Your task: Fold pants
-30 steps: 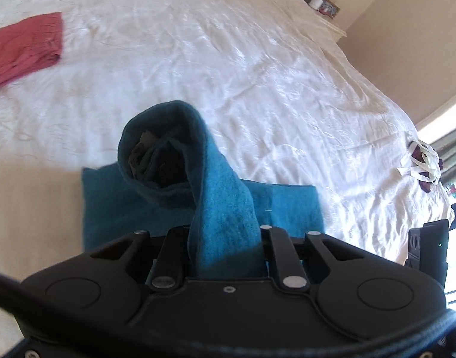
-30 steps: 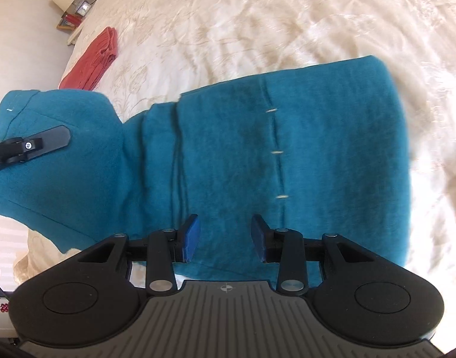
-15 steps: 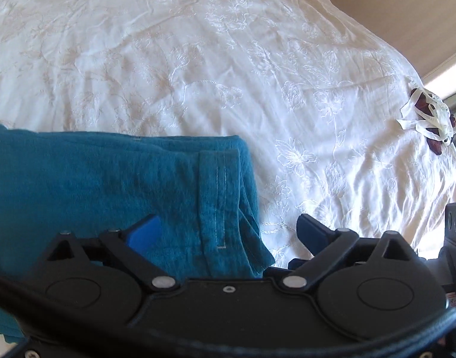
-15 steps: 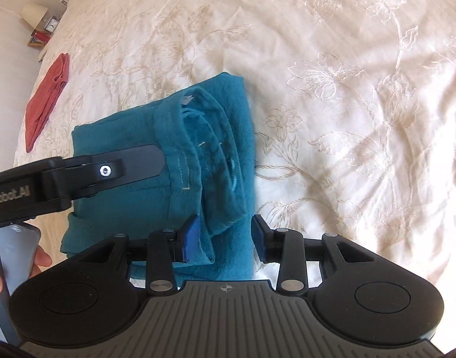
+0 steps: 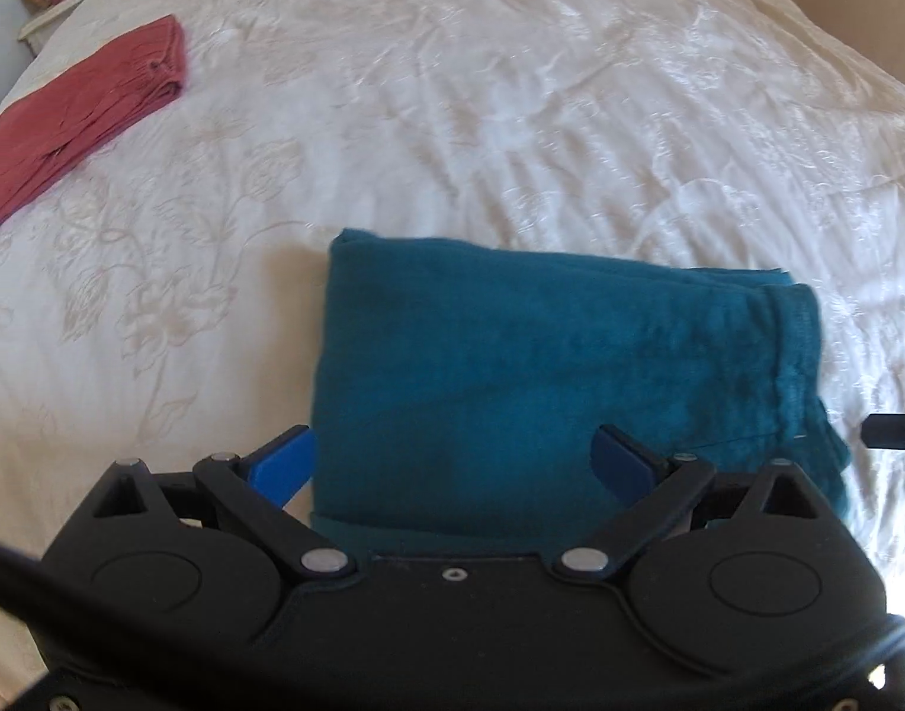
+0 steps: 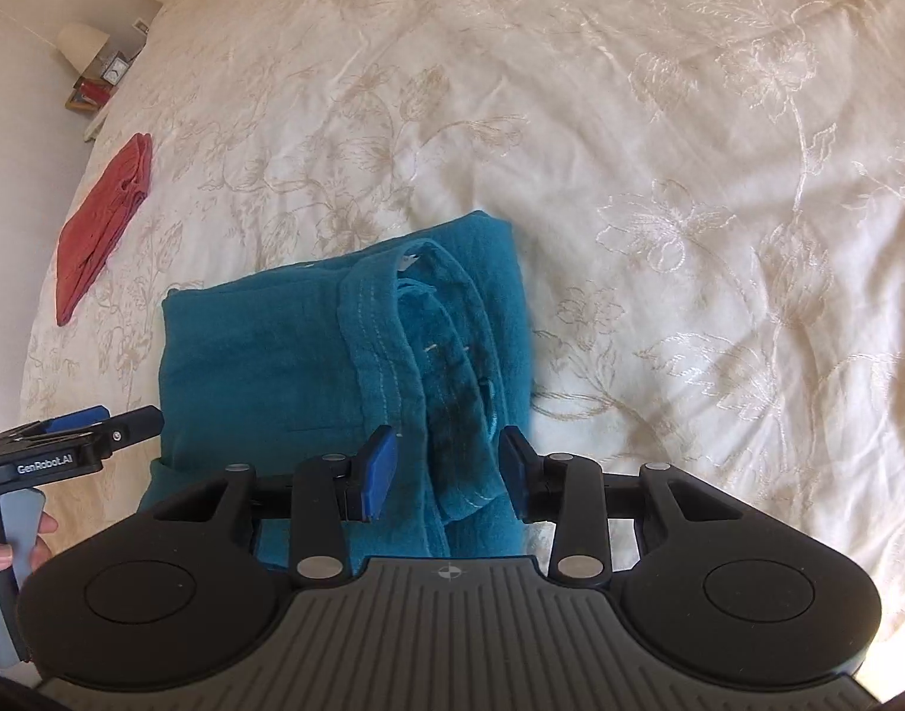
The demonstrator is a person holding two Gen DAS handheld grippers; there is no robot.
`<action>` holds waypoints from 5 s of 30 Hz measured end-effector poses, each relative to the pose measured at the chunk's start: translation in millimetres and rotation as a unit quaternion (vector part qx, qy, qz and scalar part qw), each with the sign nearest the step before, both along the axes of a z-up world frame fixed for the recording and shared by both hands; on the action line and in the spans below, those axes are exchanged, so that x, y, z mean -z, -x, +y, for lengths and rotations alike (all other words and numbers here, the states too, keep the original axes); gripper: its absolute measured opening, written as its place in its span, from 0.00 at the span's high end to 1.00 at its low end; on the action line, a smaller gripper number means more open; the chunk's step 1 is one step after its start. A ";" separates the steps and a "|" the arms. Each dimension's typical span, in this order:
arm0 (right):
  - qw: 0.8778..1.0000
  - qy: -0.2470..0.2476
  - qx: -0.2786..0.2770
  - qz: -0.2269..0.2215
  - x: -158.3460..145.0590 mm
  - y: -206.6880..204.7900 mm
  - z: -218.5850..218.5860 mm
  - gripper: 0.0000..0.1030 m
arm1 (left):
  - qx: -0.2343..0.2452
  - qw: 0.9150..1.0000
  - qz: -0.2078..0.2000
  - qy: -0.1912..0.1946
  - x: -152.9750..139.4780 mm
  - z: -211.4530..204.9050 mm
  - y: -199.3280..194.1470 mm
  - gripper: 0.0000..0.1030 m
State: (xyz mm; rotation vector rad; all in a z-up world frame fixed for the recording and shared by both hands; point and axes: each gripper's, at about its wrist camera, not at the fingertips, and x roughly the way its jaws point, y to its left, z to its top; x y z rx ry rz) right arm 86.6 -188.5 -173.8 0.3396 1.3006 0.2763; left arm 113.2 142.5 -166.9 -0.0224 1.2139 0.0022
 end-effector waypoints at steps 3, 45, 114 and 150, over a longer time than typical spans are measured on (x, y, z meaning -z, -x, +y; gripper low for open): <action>1.000 0.006 -0.017 0.004 4.3 2.5 26.5 0.64 | -0.004 0.999 0.045 -0.001 26.9 22.8 8.2 0.04; 0.931 0.126 -0.326 -0.103 25.6 82.5 321.3 0.77 | -0.039 0.997 0.056 0.029 34.3 179.5 56.6 0.04; 0.896 0.162 -0.401 -0.105 44.8 32.5 343.3 0.62 | 0.287 0.939 0.083 0.170 12.0 34.5 -104.9 0.48; 0.981 0.181 -0.027 -0.069 42.6 38.0 184.1 0.61 | 0.200 0.976 0.041 0.076 42.5 35.0 -3.5 0.20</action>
